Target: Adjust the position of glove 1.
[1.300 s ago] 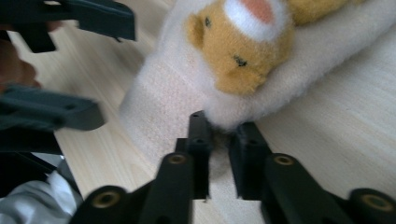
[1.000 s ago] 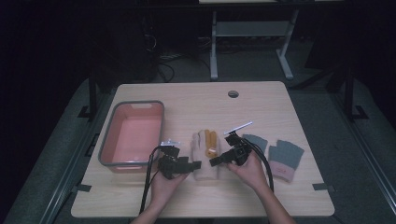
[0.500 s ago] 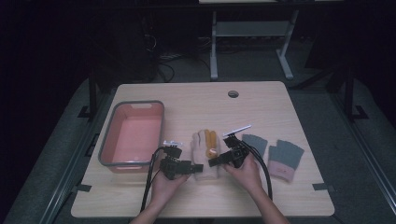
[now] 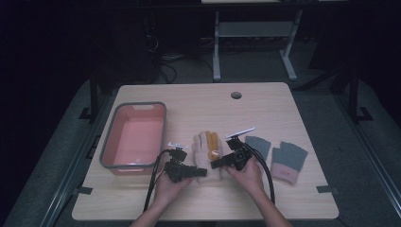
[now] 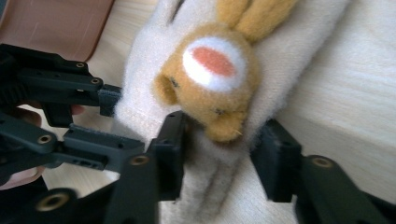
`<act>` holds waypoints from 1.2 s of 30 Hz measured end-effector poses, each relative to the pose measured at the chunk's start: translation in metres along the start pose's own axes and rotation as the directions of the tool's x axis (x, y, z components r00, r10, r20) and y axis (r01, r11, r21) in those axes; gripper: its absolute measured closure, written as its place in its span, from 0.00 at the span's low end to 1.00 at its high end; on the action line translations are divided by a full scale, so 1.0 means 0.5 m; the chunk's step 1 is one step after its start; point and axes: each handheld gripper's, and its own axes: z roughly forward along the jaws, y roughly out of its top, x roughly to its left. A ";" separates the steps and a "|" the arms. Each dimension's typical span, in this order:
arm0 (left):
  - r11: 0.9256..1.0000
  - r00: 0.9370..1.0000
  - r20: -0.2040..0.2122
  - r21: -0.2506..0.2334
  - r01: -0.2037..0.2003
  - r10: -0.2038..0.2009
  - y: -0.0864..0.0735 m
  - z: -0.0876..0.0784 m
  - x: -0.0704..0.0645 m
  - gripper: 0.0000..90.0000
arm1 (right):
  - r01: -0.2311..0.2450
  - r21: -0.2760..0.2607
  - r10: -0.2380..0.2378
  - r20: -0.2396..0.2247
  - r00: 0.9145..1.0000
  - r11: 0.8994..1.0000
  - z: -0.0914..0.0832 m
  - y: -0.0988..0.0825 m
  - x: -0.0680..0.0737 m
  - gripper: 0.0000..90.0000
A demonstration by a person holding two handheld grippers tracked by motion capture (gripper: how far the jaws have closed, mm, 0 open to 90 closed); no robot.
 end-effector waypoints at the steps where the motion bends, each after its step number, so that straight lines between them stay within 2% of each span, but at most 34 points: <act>1: 1.000 1.000 0.002 0.007 -0.006 0.006 0.001 0.000 0.002 0.67 | -0.014 -0.019 0.014 -0.008 1.000 1.000 -0.007 0.001 -0.006 0.56; 6: 1.000 1.000 0.005 0.013 -0.009 0.009 0.004 0.001 0.002 0.69 | -0.035 -0.026 0.035 -0.003 0.999 0.999 -0.009 0.005 -0.013 0.56; 10: 1.000 1.000 0.007 0.023 -0.014 0.014 0.006 0.001 0.003 0.69 | -0.017 -0.028 0.017 0.009 1.000 0.999 0.001 0.005 -0.007 0.62; 13: 0.999 1.000 0.012 0.028 -0.018 0.017 0.007 0.001 0.005 0.69 | -0.004 -0.026 0.005 0.013 1.000 1.000 0.008 0.004 -0.003 0.72; 17: 0.999 1.000 0.016 0.030 -0.026 0.025 0.008 0.001 0.006 0.70 | -0.001 -0.021 0.001 0.012 1.000 1.000 0.012 0.005 -0.001 0.78; 18: 0.999 1.000 0.019 0.026 -0.022 0.021 0.008 0.002 0.006 0.72 | -0.012 -0.021 0.012 -0.004 1.000 1.000 0.014 0.006 -0.003 0.82; 19: 1.000 0.999 0.035 0.021 -0.006 0.005 0.008 0.002 0.010 0.72 | -0.016 -0.023 0.016 -0.013 1.000 1.000 0.014 0.006 -0.006 0.84; 23: 1.000 0.999 0.052 0.013 0.017 -0.017 0.008 0.001 0.013 0.75 | -0.030 -0.021 0.029 -0.048 0.998 0.999 0.010 0.007 -0.013 0.90; 25: 1.000 0.999 0.046 0.011 0.009 -0.010 0.008 0.001 0.011 0.76 | -0.043 -0.017 0.042 -0.050 0.998 0.999 0.007 0.008 -0.011 0.90; 29: 1.000 0.998 0.057 0.009 0.007 -0.007 0.008 0.000 0.011 0.77 | -0.020 -0.020 0.019 -0.057 0.998 1.000 0.004 0.009 -0.011 0.91; 36: 1.000 0.998 0.062 0.004 0.003 -0.003 0.011 -0.004 0.008 0.77 | -0.019 -0.028 0.017 -0.066 0.998 0.999 -0.007 0.009 -0.005 0.92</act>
